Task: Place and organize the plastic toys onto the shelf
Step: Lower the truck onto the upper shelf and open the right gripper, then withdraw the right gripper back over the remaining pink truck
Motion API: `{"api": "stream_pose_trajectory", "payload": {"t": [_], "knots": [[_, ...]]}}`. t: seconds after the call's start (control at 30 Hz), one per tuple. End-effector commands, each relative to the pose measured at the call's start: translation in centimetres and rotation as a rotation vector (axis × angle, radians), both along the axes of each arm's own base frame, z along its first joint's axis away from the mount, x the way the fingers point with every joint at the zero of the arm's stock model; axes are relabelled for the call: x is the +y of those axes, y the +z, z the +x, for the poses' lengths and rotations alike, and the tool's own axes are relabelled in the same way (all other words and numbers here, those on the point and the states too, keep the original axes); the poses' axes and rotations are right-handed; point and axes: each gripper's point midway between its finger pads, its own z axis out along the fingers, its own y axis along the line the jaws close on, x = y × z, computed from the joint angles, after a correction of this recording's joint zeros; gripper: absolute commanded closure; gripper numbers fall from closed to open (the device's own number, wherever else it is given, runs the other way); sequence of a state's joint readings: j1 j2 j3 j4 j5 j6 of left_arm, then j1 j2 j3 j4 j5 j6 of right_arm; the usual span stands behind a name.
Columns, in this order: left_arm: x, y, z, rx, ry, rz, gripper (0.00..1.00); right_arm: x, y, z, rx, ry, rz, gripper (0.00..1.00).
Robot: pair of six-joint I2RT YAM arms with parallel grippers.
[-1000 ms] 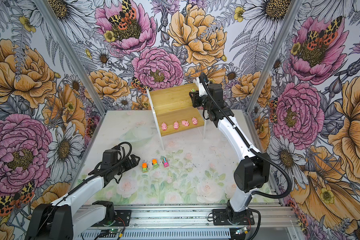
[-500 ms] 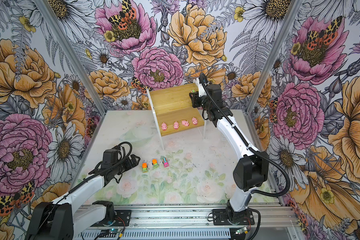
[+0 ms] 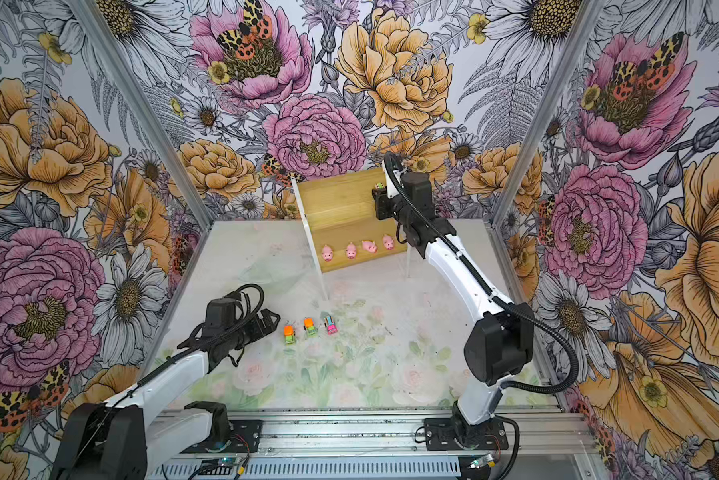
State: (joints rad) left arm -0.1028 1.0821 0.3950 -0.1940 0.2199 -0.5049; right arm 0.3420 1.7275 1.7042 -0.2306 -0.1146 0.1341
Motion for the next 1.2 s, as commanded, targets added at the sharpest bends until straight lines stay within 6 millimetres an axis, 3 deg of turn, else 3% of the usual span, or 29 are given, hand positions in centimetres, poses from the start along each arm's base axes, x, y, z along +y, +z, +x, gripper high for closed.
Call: {"api": "stream_pose_trajectory", "payload": {"t": [0.0,0.3,0.57,0.77,1.0,1.17], "knots": [[-0.6,1.4,0.8,-0.046,-0.032,-0.001,0.01,-0.5,-0.1,-0.6,0.004,-0.026,-0.015,0.69],[-0.7,1.3,0.8,-0.04,-0.037,-0.001,0.01,-1.0,-0.4,-0.6,0.015,-0.049,-0.014,0.65],[-0.7,1.2,0.9,-0.037,-0.038,-0.001,0.01,-1.2,-0.3,-0.5,0.012,-0.057,-0.015,0.53],[-0.7,1.2,0.9,-0.035,-0.038,0.0,0.01,-1.5,0.9,-1.3,-0.015,-0.056,-0.016,0.38],[-0.8,1.2,0.9,-0.037,-0.038,0.001,0.01,-2.3,3.5,-3.4,-0.067,-0.056,-0.01,0.27],[-0.8,1.2,0.8,-0.039,-0.038,0.001,0.01,-2.4,5.1,-6.9,-0.099,0.001,0.015,0.26]]}}
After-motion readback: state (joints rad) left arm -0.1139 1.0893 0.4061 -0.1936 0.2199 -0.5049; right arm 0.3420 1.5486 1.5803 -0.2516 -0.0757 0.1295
